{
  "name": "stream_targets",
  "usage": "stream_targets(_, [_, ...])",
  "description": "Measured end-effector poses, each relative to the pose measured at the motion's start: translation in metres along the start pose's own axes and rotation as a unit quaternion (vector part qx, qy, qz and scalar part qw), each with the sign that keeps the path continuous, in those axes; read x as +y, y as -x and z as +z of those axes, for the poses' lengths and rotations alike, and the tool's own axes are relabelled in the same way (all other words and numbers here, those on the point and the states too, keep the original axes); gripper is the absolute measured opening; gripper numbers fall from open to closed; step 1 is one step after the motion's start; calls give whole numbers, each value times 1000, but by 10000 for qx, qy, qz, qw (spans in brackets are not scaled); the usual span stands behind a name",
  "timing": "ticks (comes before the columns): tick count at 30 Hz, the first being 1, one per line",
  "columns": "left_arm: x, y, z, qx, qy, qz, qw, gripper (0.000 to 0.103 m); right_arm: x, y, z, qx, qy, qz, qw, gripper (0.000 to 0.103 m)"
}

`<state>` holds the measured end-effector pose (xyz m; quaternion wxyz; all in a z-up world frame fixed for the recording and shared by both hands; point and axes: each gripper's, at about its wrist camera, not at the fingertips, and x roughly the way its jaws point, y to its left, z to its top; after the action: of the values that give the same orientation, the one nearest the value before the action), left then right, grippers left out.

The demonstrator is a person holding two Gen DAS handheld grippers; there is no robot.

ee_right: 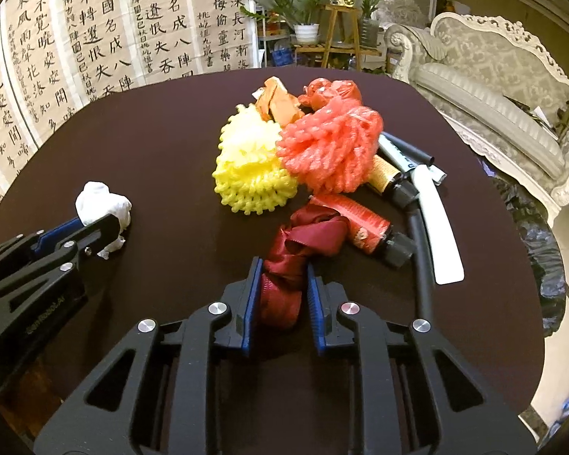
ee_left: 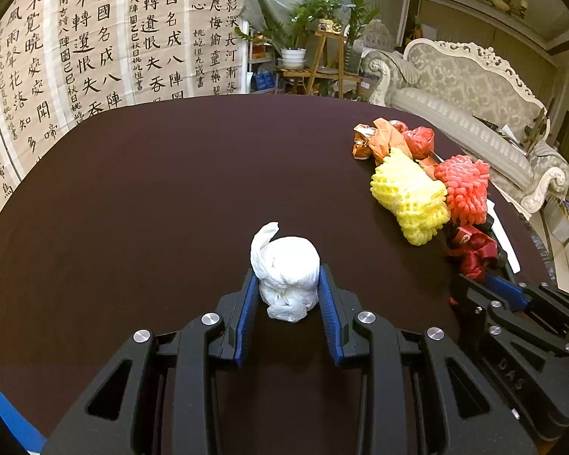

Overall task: Collect trash
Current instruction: 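Carry the tissue and red cloth in both grippers over the black trash bag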

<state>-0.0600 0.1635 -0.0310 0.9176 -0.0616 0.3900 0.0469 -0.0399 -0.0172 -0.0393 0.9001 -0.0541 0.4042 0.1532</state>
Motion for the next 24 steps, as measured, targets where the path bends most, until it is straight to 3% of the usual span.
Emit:
stream_targets(7, [-8, 12, 3, -135, -6, -131, 9998, 32, -21, 24, 0, -271, -172, -59, 9995, 22])
stream_targets(13, [-36, 23, 13, -363, -182, -403, 9984, 32, -60, 44, 2, -554, -489, -399, 9965, 22])
stream_targets(24, [-138, 16, 35, -586, -904, -1145, 9876, 32, -168, 61, -5, -894, -1277, -1411, 9777, 22])
